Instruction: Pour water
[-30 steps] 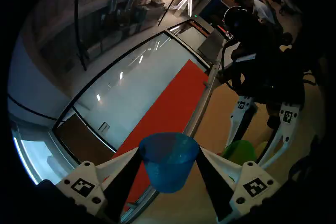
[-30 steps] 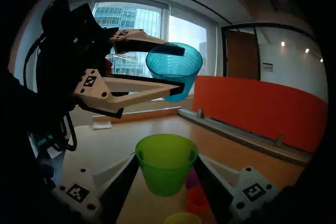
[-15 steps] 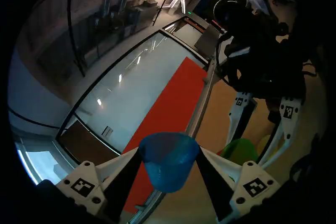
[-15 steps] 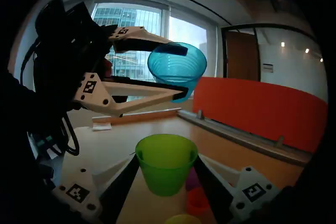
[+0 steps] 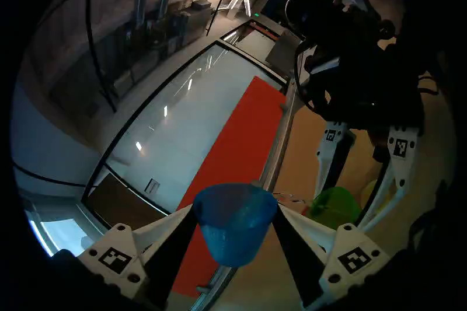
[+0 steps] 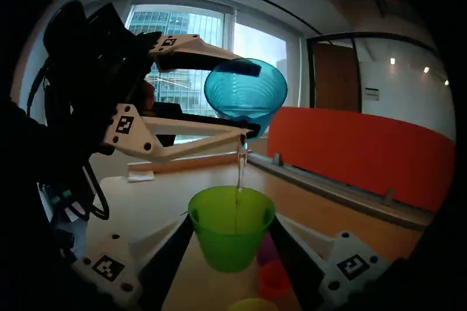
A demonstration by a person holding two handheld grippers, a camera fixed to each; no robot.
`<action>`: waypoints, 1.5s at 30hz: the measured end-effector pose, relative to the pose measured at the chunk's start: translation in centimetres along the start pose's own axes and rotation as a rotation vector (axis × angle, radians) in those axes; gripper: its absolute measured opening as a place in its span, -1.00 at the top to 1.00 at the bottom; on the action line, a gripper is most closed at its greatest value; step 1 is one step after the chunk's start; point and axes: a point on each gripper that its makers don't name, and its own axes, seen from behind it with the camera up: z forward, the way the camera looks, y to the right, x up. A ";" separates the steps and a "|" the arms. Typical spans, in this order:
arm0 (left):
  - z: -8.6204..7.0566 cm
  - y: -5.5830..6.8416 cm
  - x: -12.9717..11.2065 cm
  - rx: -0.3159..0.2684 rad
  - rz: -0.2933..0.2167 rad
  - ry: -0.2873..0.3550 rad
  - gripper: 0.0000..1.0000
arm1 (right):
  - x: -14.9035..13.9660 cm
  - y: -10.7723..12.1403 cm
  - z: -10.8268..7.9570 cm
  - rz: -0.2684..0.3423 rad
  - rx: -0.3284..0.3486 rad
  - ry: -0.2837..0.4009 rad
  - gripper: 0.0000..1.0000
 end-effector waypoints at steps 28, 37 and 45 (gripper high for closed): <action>-0.2 -0.8 0.8 0.012 0.064 0.001 -0.73 | 0.2 0.0 -0.1 -0.001 0.000 0.003 -0.80; -0.2 -1.0 1.1 0.014 0.086 0.001 -0.73 | 0.3 0.1 -0.2 -0.003 -0.002 0.003 -0.80; -0.2 -1.1 1.1 0.016 0.100 0.001 -0.73 | 0.4 0.1 -0.2 -0.007 -0.002 0.003 -0.80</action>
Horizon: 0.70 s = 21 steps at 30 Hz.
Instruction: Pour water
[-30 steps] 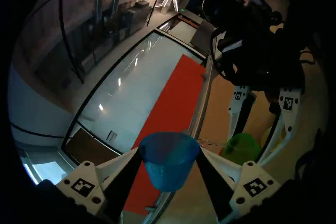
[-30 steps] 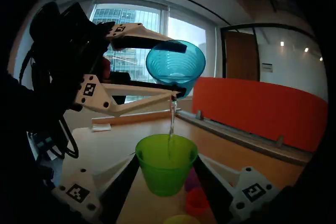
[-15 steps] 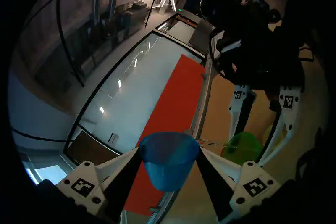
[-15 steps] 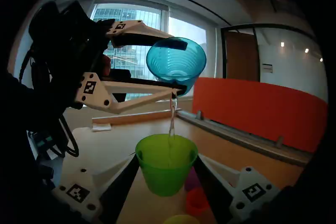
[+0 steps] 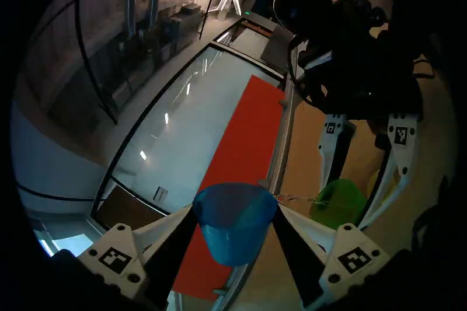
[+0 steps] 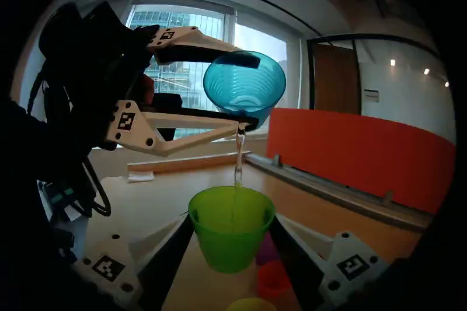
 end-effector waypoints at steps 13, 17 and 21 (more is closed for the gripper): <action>0.2 -0.2 0.1 0.002 0.039 0.001 -0.73 | 0.0 0.2 0.0 -0.002 -0.003 0.001 -0.81; 0.2 -0.3 0.2 0.003 0.055 0.001 -0.73 | 0.0 0.2 0.0 -0.003 -0.003 0.001 -0.80; 0.2 -0.3 0.2 0.004 0.068 0.000 -0.73 | 0.1 0.2 0.0 -0.004 -0.002 0.001 -0.80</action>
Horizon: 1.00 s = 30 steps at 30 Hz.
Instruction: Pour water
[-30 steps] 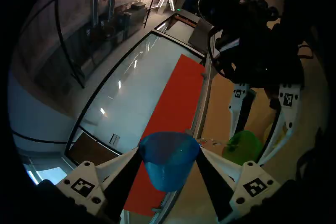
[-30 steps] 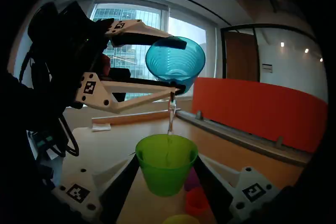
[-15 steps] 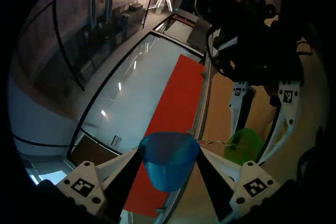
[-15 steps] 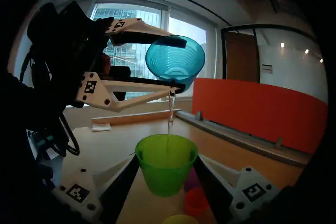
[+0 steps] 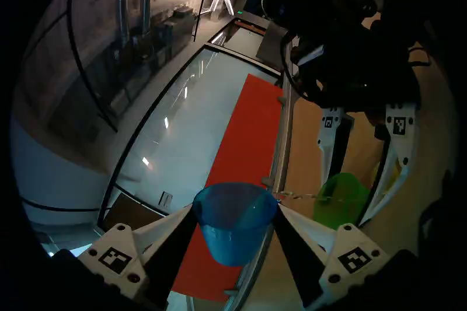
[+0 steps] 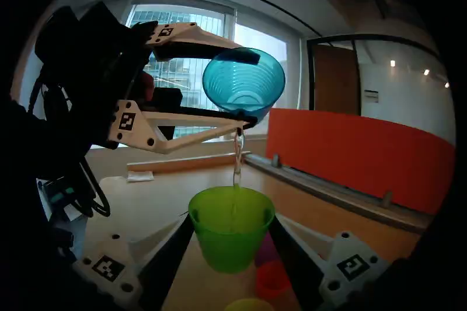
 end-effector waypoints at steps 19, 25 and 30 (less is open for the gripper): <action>-0.3 -0.3 0.0 0.011 0.063 -0.006 -0.73 | 0.2 0.0 -0.1 -0.005 0.000 0.004 -0.80; -0.4 -0.3 0.1 0.016 0.080 -0.006 -0.73 | 0.5 -0.1 0.0 -0.005 0.001 0.008 -0.80; -0.4 -0.2 0.3 0.021 0.098 -0.004 -0.73 | 0.5 -0.1 0.0 -0.007 0.001 0.010 -0.80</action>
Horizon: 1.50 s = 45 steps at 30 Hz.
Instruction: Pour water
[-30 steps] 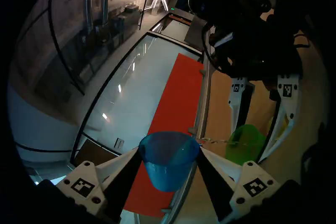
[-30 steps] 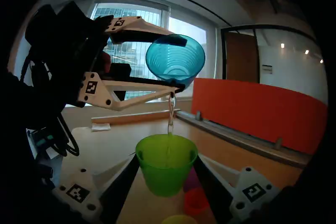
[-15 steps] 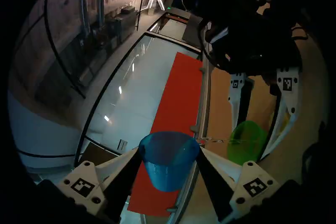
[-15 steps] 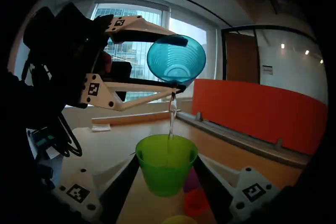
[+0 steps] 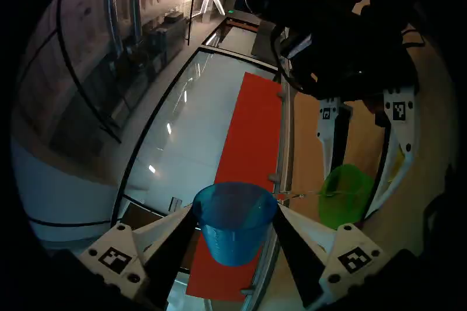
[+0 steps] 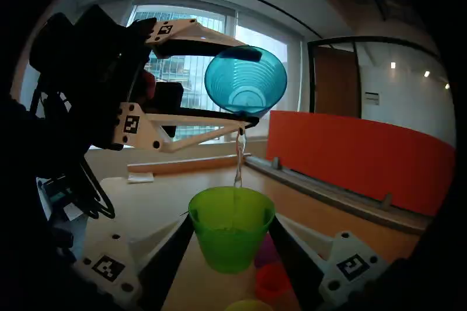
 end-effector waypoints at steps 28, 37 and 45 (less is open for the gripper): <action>-0.1 -0.4 0.9 0.014 0.143 -0.002 -0.73 | 0.0 0.3 -0.2 0.005 -0.009 0.010 -0.80; 0.0 -0.5 1.3 0.025 0.189 0.001 -0.73 | 0.1 0.4 -0.3 0.003 -0.012 0.012 -0.80; 0.0 -0.8 2.0 0.038 0.240 0.014 -0.73 | 0.2 0.6 -0.3 0.002 -0.015 0.015 -0.80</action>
